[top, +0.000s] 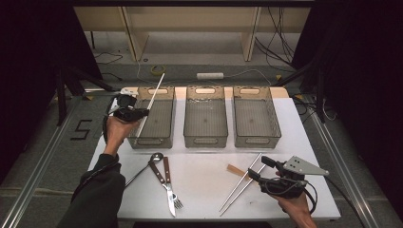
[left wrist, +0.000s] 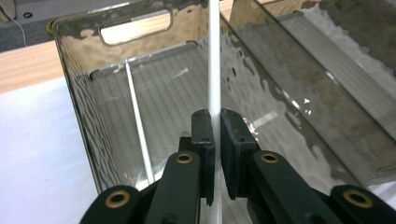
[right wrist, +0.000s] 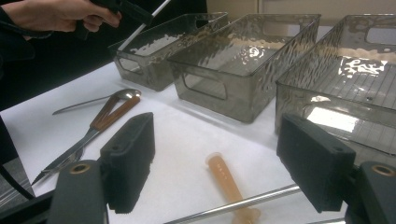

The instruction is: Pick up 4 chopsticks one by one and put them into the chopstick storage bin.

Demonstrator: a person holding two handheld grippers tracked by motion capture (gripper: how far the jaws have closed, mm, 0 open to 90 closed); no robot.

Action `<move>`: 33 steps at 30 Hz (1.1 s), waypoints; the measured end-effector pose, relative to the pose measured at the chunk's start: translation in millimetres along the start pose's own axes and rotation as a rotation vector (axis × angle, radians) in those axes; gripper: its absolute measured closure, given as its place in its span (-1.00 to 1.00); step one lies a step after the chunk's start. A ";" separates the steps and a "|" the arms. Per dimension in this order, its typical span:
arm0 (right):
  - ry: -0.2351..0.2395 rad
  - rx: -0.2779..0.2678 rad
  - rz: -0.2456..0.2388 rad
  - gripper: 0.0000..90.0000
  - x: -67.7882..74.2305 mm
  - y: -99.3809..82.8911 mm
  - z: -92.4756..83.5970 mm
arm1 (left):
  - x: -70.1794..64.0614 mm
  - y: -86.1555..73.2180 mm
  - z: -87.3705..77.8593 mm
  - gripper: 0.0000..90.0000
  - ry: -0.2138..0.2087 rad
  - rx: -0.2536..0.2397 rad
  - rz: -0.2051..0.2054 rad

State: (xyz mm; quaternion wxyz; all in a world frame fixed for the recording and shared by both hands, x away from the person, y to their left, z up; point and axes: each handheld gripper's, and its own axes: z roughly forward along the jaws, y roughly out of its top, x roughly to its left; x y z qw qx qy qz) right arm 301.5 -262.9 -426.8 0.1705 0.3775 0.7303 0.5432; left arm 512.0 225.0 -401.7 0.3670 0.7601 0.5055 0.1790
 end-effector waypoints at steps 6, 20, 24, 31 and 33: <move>0.000 0.001 0.001 -0.36 0.1 0.0 0.0 | 6.5 -6.6 5.2 0.87 0.007 0.017 -0.037; 0.008 0.008 0.000 -0.35 0.8 -0.2 0.9 | 9.0 -9.0 14.9 0.64 0.008 0.075 -0.096; 0.005 0.007 0.000 -0.35 0.3 -0.3 0.0 | 2.0 -5.7 4.5 0.26 -0.008 0.033 -0.100; 0.002 0.002 -0.001 -0.35 -0.2 0.6 -1.3 | -33.9 -9.4 -23.2 -0.14 -0.107 -0.017 -0.045; -0.001 0.002 -0.002 -0.35 -0.5 0.8 -1.7 | -44.6 -10.1 -31.9 -0.22 -0.114 -0.034 -0.018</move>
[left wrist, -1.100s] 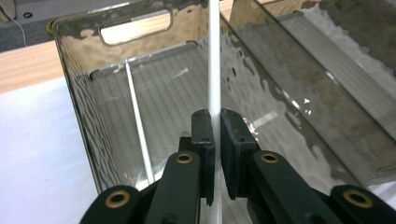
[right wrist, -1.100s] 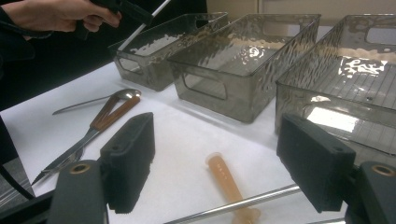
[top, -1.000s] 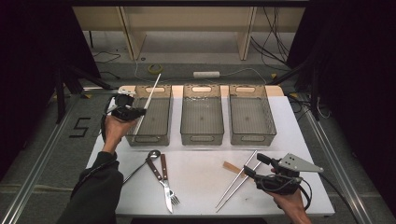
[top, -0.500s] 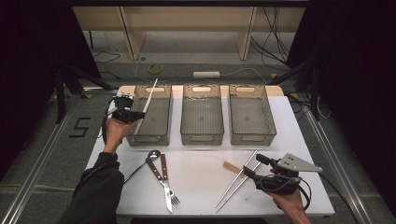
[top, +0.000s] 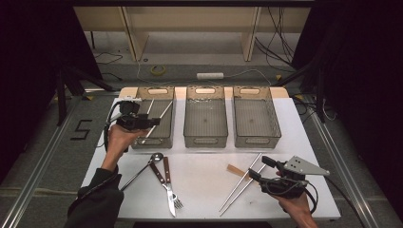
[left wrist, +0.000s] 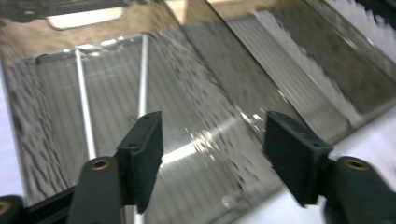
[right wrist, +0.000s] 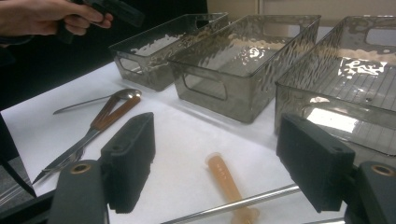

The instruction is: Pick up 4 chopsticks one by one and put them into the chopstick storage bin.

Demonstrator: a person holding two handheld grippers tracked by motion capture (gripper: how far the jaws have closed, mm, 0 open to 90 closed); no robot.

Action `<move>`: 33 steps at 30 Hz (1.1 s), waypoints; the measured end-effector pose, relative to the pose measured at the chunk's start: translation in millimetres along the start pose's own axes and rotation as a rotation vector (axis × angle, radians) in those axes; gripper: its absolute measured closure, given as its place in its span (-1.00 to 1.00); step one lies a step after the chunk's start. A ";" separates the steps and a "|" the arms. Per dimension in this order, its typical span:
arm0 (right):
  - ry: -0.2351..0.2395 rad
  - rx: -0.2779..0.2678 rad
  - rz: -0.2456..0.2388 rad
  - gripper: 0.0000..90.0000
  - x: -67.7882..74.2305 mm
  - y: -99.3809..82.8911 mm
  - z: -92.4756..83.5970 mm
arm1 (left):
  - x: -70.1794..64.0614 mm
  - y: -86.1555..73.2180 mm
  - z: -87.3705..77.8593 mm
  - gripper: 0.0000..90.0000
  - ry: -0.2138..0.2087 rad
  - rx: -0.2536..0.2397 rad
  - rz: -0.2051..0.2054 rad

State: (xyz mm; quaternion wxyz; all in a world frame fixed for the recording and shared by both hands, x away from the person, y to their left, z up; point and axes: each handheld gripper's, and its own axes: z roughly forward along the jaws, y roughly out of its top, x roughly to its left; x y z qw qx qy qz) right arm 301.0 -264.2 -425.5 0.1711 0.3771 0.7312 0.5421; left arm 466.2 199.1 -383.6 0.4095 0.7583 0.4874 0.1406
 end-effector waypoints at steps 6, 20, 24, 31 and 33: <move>-0.008 0.003 0.000 -0.35 0.1 -0.1 -0.5 | -16.6 2.4 -12.8 -0.30 -0.037 -0.031 0.012; -0.034 0.015 0.017 -0.35 -4.2 -0.9 -0.4 | -59.6 -13.8 -7.8 -0.46 -0.077 -0.001 0.048; -0.046 0.018 0.017 -0.35 -4.7 -0.9 -0.9 | -77.4 -22.8 -6.4 -0.46 -0.122 0.004 0.041; -0.054 0.022 0.026 -0.35 -6.3 -1.2 -1.4 | -108.1 -42.1 2.2 -0.46 -0.168 0.040 0.080; -0.057 0.023 0.026 -0.35 -7.1 -1.1 -1.0 | -115.0 -46.3 4.8 -0.46 -0.169 0.045 0.093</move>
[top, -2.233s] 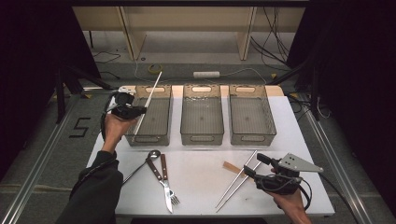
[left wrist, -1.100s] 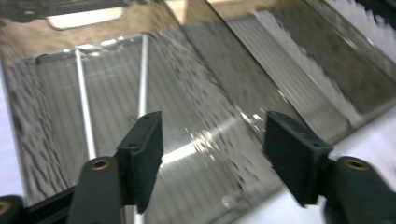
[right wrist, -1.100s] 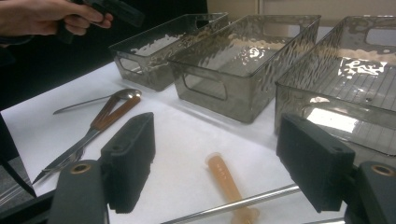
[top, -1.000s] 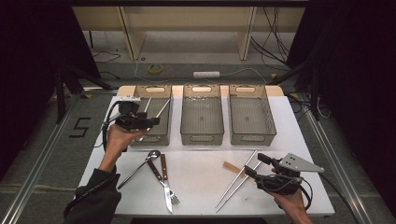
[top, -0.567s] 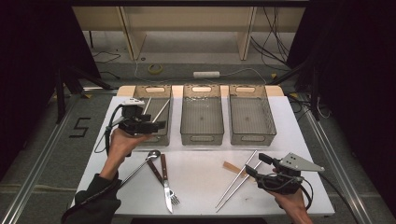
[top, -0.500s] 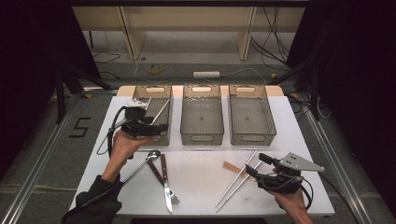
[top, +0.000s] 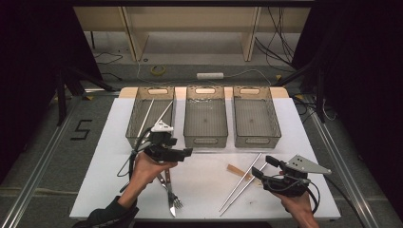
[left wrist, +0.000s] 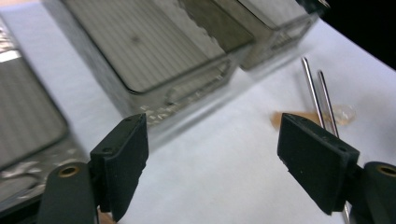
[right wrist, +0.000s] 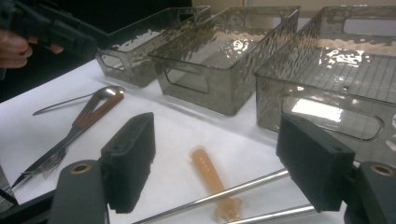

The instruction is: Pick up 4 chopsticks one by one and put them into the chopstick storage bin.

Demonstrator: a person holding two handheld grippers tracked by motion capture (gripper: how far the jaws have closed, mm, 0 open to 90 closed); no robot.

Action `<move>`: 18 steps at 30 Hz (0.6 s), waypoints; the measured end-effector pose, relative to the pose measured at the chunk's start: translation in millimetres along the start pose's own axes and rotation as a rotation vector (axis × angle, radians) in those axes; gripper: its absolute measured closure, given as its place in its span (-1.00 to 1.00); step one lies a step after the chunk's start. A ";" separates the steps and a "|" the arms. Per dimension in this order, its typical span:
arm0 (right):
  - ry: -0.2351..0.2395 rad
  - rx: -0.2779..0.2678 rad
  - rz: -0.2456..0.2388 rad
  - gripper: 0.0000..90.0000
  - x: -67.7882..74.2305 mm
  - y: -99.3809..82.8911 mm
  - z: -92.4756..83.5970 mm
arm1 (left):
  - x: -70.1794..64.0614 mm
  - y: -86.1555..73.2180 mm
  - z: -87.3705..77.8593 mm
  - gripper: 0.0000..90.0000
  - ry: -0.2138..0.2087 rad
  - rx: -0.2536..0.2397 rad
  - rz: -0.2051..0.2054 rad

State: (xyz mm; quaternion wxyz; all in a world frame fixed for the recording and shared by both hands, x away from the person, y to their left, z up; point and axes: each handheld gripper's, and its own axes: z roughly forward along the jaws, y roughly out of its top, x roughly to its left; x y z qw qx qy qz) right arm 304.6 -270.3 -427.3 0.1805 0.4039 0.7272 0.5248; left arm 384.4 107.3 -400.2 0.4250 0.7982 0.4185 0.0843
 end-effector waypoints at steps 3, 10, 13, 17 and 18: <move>-0.009 0.000 -0.006 -0.35 0.2 0.3 -0.9 | -7.0 -3.4 4.2 -0.47 -0.004 0.013 0.018; -0.027 -0.001 0.011 -0.35 -4.3 -0.2 -2.9 | -33.0 -15.4 19.8 -0.49 -0.026 0.052 0.043; -0.029 -0.003 0.012 -0.35 -4.3 0.0 -3.2 | -40.4 -18.7 26.5 -0.49 -0.033 0.067 0.041; -0.032 0.000 0.018 -0.35 -4.7 -0.3 -2.9 | -48.4 -21.8 31.0 -0.46 -0.044 0.068 0.052; -0.033 0.000 0.018 -0.35 -4.8 -0.3 -2.7 | -51.3 -22.9 32.6 -0.44 -0.047 0.066 0.058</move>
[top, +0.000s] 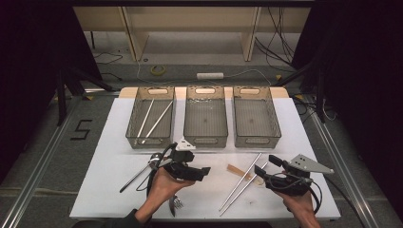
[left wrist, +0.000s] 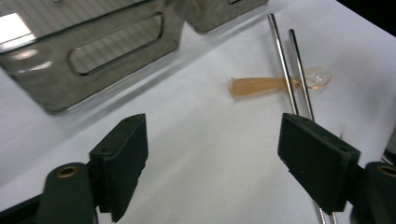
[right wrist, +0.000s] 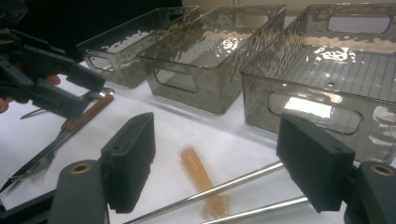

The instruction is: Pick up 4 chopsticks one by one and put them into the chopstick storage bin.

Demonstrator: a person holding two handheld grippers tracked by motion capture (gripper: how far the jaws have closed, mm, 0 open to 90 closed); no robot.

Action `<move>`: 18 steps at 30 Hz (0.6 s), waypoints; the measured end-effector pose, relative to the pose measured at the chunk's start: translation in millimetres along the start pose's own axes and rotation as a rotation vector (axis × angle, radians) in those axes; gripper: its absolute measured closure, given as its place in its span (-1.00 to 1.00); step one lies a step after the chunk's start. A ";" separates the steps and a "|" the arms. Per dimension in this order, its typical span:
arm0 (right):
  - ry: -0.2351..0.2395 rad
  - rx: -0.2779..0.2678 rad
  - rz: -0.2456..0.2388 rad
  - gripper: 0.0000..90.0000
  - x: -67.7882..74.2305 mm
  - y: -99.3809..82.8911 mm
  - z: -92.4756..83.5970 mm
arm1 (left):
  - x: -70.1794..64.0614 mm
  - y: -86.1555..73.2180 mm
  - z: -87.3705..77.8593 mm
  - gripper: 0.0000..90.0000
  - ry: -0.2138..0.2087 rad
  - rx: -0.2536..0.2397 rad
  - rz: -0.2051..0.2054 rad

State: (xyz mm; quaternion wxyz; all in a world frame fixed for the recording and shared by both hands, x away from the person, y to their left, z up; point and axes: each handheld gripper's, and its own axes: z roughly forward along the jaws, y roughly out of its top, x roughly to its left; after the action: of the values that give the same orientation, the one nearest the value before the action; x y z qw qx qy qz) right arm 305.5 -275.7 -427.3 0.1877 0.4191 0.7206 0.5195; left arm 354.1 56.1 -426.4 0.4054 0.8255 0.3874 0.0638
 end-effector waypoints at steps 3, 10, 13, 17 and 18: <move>0.002 0.003 -0.008 -0.35 1.0 -0.1 -0.2 | -7.9 -1.9 7.2 -0.42 -0.020 0.020 0.014; -0.001 0.007 -0.010 -0.35 1.3 -0.2 0.5 | -24.0 -6.2 22.7 -0.30 -0.070 0.078 0.057; 0.002 0.015 -0.014 -0.35 1.8 -0.5 1.4 | -28.0 -7.8 28.1 -0.23 -0.079 0.096 0.060; 0.000 0.018 -0.016 -0.35 2.0 -0.4 1.8 | -38.6 -7.1 33.4 -0.14 -0.086 0.105 0.105; -0.001 0.018 -0.015 -0.35 1.8 -0.5 1.9 | -41.0 -6.5 35.3 -0.10 -0.091 0.116 0.116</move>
State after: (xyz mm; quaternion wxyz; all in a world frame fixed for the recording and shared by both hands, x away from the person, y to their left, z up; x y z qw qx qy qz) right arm 305.5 -273.2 -428.1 0.1884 0.4156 0.7284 0.5111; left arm 336.7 8.2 -445.9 0.3698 0.8706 0.3234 0.0271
